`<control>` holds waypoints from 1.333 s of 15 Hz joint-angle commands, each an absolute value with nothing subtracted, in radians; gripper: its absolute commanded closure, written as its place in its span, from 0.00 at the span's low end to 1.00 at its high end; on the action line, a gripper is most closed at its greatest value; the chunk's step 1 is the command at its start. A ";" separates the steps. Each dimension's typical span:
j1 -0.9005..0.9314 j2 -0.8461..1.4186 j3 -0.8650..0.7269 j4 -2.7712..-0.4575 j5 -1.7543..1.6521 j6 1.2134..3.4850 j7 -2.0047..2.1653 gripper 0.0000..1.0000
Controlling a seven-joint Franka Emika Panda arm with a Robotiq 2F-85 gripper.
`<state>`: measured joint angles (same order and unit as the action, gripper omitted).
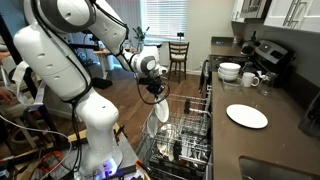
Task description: Take a plate from the stack and put it on the dishwasher rack
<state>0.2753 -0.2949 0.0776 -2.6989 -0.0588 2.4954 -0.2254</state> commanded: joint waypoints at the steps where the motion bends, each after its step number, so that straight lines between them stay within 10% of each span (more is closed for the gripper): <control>1: 0.284 -0.327 0.009 -2.727 0.049 2.528 -0.435 0.98; 20: 0.302 -0.170 -0.055 -2.689 0.632 2.532 -0.820 0.99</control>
